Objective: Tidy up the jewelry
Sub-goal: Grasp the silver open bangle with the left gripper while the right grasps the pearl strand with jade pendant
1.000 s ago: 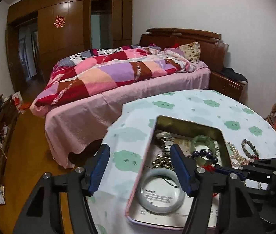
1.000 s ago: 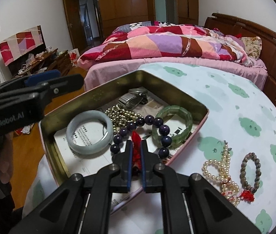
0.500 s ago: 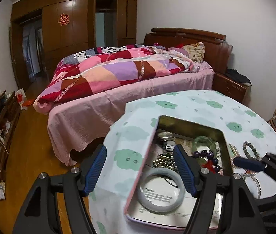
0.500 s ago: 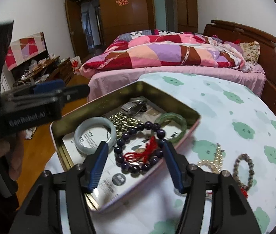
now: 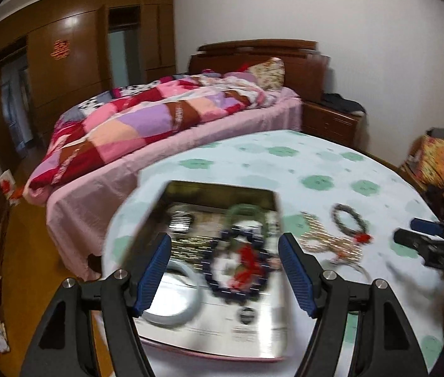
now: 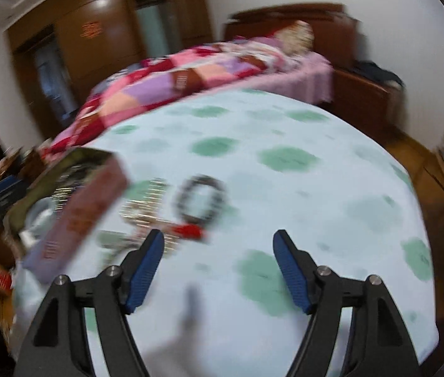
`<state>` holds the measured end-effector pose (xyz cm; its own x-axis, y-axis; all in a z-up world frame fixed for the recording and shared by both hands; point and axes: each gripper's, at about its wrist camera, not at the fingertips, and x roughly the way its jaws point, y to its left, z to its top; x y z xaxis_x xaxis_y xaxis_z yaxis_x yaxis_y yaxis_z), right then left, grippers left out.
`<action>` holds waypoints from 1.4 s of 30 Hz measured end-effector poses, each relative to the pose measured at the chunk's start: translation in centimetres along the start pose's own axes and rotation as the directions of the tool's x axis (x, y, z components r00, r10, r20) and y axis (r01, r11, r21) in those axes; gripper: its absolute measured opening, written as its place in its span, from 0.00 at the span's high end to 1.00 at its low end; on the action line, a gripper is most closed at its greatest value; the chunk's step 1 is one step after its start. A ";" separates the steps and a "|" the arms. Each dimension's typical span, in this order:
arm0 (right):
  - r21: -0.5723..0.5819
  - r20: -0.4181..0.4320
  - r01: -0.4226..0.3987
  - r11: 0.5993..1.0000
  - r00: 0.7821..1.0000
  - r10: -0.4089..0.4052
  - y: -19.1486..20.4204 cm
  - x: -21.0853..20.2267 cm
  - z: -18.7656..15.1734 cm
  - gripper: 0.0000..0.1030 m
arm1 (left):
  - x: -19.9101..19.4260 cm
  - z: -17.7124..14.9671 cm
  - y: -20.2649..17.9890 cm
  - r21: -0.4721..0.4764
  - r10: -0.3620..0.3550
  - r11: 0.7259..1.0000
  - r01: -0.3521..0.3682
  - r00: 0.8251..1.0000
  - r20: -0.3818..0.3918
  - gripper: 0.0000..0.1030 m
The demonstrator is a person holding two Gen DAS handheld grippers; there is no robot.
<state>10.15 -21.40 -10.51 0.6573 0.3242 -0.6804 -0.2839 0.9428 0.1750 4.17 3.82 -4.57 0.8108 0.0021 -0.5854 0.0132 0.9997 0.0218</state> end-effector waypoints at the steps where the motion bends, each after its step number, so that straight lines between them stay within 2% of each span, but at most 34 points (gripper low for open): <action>1: 0.025 -0.006 0.012 1.000 1.000 -0.011 -0.7 0.2 -0.1 0.28 | -0.1 -0.1 -0.7 0.013 -0.010 1.000 0.010 1.000 -0.001 0.31; 4: 0.085 0.007 -0.026 0.996 1.000 0.025 -1.5 -0.1 0.1 0.27 | -0.2 -0.4 -3.5 0.081 -0.043 0.996 0.044 0.999 -0.013 0.31; 12: 0.029 -0.001 -0.043 0.999 0.999 0.043 -1.0 0.2 -0.3 0.27 | 0.5 -1.2 -9.0 0.220 -0.101 0.969 0.112 0.993 -0.061 0.32; 13: 0.028 -0.007 -0.051 0.998 0.999 0.051 -1.0 0.4 -0.3 0.27 | 0.7 -1.3 -9.4 0.227 -0.107 0.966 0.121 0.992 -0.072 0.34; 14: 0.028 -0.011 -0.055 0.998 0.998 0.055 -1.1 0.3 -0.5 0.27 | 1.0 -1.5 -9.8 0.232 -0.117 0.963 0.135 0.989 -0.087 0.37; 16: 0.029 -0.020 -0.061 0.998 0.998 0.061 -1.2 0.5 -0.5 0.27 | 2.2 -2.1 -10.7 0.240 -0.143 0.955 0.175 0.979 -0.144 0.50; 18: 0.027 -0.026 -0.063 0.998 0.998 0.064 -1.1 0.5 -0.6 0.27 | 3.0 -2.6 -11.1 0.237 -0.155 0.951 0.197 0.971 -0.185 0.56; 20: 0.025 -0.029 -0.067 0.997 0.997 0.068 -1.1 0.5 -0.7 0.27 | 4.0 -3.0 -11.2 0.213 -0.159 0.955 0.208 0.961 -0.227 0.56; 25: 0.027 -0.030 -0.071 0.997 0.997 0.072 -1.1 0.5 -0.7 0.27 | 4.9 -3.7 -11.2 0.193 -0.162 0.957 0.218 0.949 -0.269 0.56; 27: 0.023 -0.030 -0.073 0.997 0.997 0.073 -1.1 0.5 -0.7 0.27 | 5.6 -4.1 -11.0 0.169 -0.183 0.956 0.240 0.938 -0.296 0.63; 29: 0.019 -0.028 -0.074 0.997 0.997 0.075 -1.1 0.4 -0.7 0.27 | 5.5 -4.1 -10.8 0.151 -0.207 0.954 0.258 0.934 -0.291 0.77; 30: 0.019 -0.028 -0.076 0.997 0.997 0.076 -1.1 0.4 -0.7 0.27 | 5.4 -4.1 -10.8 0.152 -0.212 0.953 0.264 0.933 -0.291 0.93; 31: 0.020 -0.028 -0.077 0.997 0.997 0.078 -1.1 0.4 -0.8 0.27 | 5.3 -4.1 -10.7 0.146 -0.223 0.950 0.274 0.929 -0.295 0.97; 32: 0.022 -0.028 -0.079 0.997 0.996 0.079 -1.1 0.4 -0.7 0.27 | 5.2 -4.2 -10.5 0.128 -0.244 0.948 0.292 0.923 -0.299 0.98; 35: 0.028 -0.027 -0.083 0.996 0.996 0.084 -1.1 0.4 -0.7 0.27 | 4.4 -4.1 -10.2 0.115 -0.262 0.946 0.303 0.923 -0.281 0.98; 42: 0.037 -0.007 -0.077 0.996 0.997 0.078 -1.2 0.1 -0.7 0.27 | 1.2 -2.7 -9.1 0.127 -0.263 0.950 0.285 0.950 -0.167 0.98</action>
<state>10.06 -22.58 -11.26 0.6280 0.3958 -0.6700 -0.3077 0.9171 0.2534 3.48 -5.22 -7.63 0.6692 -0.2568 -0.6973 0.3180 0.9471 -0.0437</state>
